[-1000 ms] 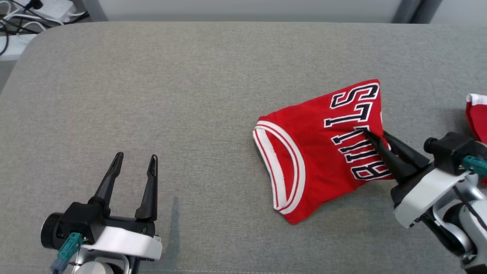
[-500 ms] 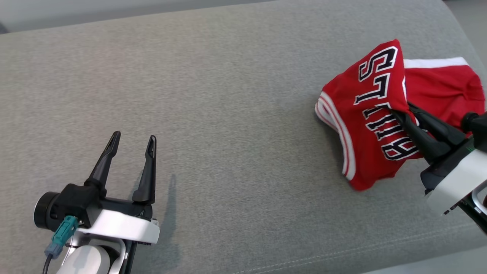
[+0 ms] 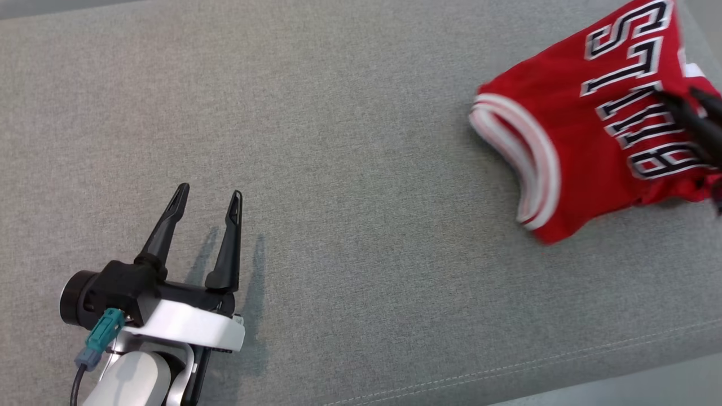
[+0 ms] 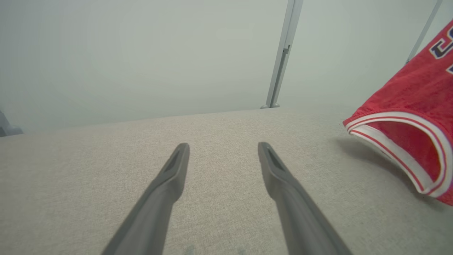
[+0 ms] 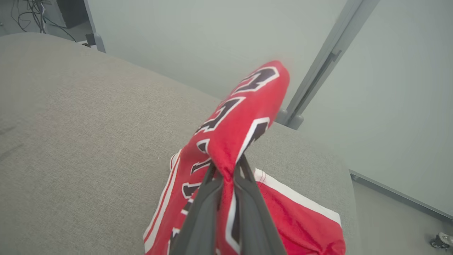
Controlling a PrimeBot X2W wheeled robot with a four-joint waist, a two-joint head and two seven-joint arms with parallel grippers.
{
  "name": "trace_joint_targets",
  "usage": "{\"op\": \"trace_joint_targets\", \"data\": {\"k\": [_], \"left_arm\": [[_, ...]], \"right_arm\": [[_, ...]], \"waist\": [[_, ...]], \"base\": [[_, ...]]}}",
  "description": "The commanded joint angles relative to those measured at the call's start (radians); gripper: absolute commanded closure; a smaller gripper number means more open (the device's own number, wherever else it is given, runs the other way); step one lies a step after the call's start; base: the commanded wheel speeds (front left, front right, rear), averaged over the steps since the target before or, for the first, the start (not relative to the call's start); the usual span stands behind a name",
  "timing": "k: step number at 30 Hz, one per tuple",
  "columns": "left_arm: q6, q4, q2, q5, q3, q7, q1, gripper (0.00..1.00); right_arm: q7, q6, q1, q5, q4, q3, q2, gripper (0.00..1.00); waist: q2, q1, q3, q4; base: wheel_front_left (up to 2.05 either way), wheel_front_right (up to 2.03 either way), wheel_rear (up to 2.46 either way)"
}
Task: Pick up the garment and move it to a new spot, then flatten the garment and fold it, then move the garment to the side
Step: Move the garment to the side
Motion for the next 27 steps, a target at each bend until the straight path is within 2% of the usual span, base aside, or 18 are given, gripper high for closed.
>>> {"op": "trace_joint_targets", "data": {"k": [1, 6, 11, 15, 20, 21, 23, 27], "left_arm": [[-0.003, -0.020, 0.021, 0.008, 0.034, -0.008, -0.051, 0.00], [-0.006, -0.018, 0.020, 0.010, 0.032, -0.011, -0.070, 0.00], [-0.012, -0.018, 0.015, 0.012, 0.025, -0.013, -0.093, 0.00], [-0.021, -0.017, 0.012, 0.016, 0.018, -0.016, -0.122, 0.00], [-0.024, -0.010, 0.011, 0.023, 0.012, -0.017, -0.149, 0.00], [-0.024, -0.010, 0.010, 0.023, 0.011, -0.017, -0.151, 0.00], [-0.023, -0.010, 0.011, 0.024, 0.011, -0.018, -0.155, 0.00], [-0.024, -0.010, 0.010, 0.023, 0.011, -0.021, -0.156, 0.00]], "right_arm": [[-0.001, 0.000, -0.004, 0.029, 0.007, -0.011, -0.063, 1.00], [-0.008, 0.000, -0.017, 0.095, 0.100, -0.018, -0.182, 1.00], [-0.039, 0.000, -0.028, 0.138, 0.213, -0.011, -0.243, 1.00], [-0.063, 0.000, -0.057, 0.097, 0.345, 0.000, -0.256, 1.00], [-0.079, 0.000, -0.102, 0.020, 0.503, 0.016, -0.211, 1.00], [-0.078, 0.000, -0.109, 0.009, 0.540, 0.015, -0.196, 0.87], [-0.077, 0.000, -0.120, -0.015, 0.617, 0.010, -0.167, 0.00], [-0.116, 0.000, -0.136, -0.061, 0.726, -0.014, -0.119, 0.00]], "waist": [[0.0000, 0.0000, 0.013, 0.009], [0.0000, 0.0000, 0.054, 0.020], [0.0000, 0.0000, 0.099, 0.022], [0.0000, 0.0000, 0.133, 0.035], [0.0000, 0.0000, 0.164, 0.066], [0.0000, 0.0000, 0.170, 0.072], [0.0000, 0.0000, 0.179, 0.085], [0.0000, 0.0000, 0.187, 0.101]], "base": [[0.00, 0.00, 0.00], [0.00, 0.00, 0.00], [0.00, 0.00, 0.00], [0.00, 0.00, 0.00], [0.00, 0.00, 0.00], [0.00, 0.00, 0.00], [0.00, 0.00, 0.00], [0.00, 0.00, 0.00]]}}
